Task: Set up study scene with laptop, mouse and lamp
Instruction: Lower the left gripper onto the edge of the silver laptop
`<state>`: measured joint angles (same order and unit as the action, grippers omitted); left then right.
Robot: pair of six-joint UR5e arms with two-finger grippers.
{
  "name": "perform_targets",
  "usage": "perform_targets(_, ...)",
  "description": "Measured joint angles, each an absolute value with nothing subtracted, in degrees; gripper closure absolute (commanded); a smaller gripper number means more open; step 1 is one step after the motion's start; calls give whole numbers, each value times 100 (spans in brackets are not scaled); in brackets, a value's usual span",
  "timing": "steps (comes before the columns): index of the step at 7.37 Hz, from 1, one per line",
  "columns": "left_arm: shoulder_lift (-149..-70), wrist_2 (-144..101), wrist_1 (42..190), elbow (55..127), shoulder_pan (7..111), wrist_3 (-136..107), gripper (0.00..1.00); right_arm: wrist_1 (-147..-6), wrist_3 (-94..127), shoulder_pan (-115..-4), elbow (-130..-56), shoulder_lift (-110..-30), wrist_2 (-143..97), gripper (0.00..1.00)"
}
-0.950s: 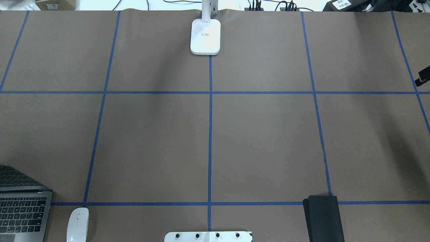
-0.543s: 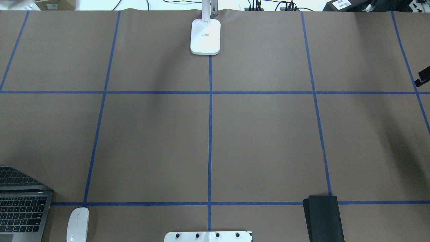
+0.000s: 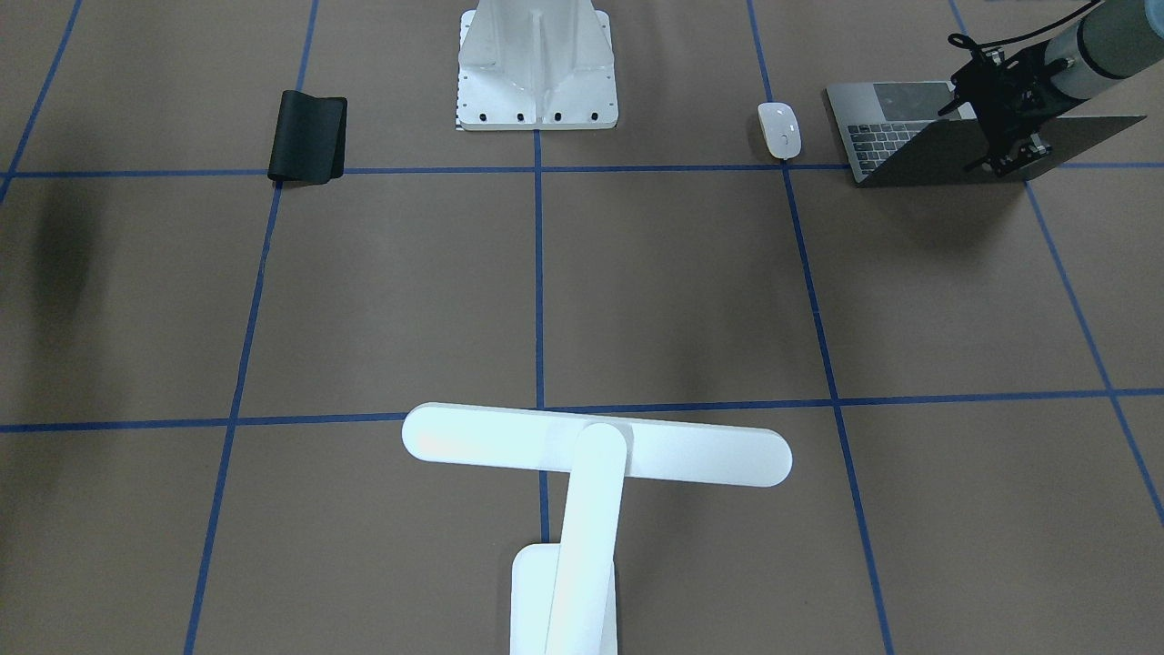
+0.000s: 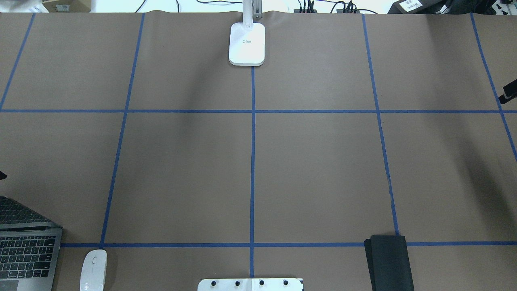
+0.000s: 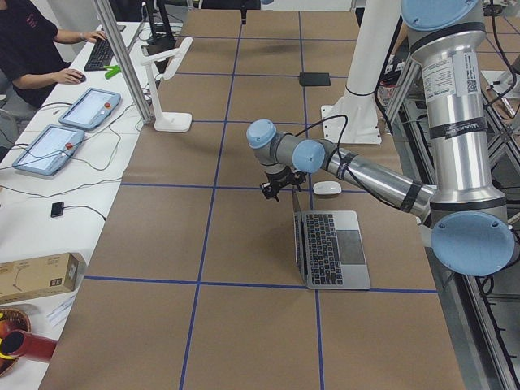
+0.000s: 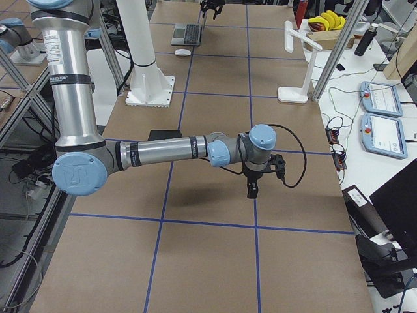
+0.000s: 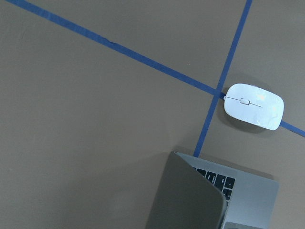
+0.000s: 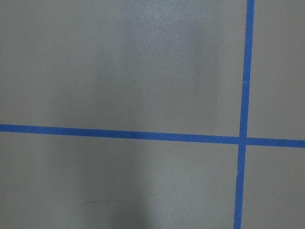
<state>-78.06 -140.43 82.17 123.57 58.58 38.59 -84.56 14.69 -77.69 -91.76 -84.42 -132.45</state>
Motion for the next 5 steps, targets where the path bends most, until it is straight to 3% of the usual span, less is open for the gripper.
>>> perform_targets(1,-7740,-14038,8212,12405,5828,3921,52,-8456,1468,-7769,-9176,-8440,-13243,0)
perform_targets(5,-7694,-13854,8220,12419,5604,4196,63,-8459,1470,-7768,-9166,-8438,-13231,0)
